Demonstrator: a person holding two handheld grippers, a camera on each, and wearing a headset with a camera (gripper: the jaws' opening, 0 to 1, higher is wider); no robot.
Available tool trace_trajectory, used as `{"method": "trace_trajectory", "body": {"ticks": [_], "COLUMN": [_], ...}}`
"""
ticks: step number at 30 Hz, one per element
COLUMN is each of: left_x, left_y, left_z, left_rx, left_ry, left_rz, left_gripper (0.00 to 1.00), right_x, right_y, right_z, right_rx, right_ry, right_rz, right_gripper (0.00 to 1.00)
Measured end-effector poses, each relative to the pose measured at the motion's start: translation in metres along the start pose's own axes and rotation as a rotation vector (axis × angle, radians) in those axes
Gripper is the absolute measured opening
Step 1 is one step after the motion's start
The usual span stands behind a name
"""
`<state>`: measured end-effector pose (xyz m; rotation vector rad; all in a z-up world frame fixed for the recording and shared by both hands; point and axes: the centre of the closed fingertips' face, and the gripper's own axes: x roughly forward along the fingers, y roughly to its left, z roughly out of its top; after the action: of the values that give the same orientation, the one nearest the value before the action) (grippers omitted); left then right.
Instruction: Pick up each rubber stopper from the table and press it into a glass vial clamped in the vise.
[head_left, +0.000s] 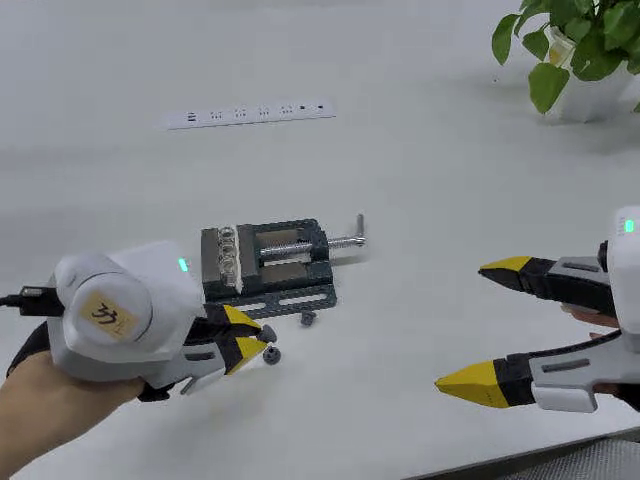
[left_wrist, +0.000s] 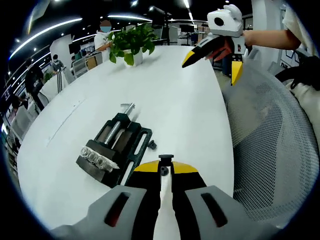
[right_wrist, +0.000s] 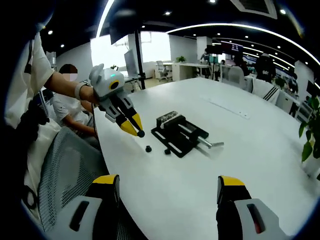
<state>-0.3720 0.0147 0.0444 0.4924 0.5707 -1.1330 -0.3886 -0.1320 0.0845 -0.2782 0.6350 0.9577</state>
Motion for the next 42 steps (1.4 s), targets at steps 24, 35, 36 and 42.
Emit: {"method": "trace_trajectory", "body": {"ticks": [24,35,36,42], "left_x": [-0.021,-0.017,-0.017,-0.015], "left_y": [-0.038,-0.040,-0.040,-0.041], "left_z": [0.059,0.061,0.061,0.065], "left_rx": [0.256,0.278,0.279,0.280], "left_ry": [-0.042,-0.039,-0.040,-0.051], "left_rz": [-0.030,-0.028,-0.027,-0.025], "left_gripper": [0.03,0.03,0.03,0.03], "right_x": [0.041,0.048,0.049,0.049], "right_y": [0.066,0.084,0.085,0.087], "right_z": [0.059,0.050,0.050,0.049], "right_rx": [-0.289,-0.341,-0.343,-0.343], "right_ry": [0.034,0.064,0.066,0.068], "right_rz": [0.268,0.356,0.361,0.375], "right_gripper": [0.51,0.34,0.33,0.28]}}
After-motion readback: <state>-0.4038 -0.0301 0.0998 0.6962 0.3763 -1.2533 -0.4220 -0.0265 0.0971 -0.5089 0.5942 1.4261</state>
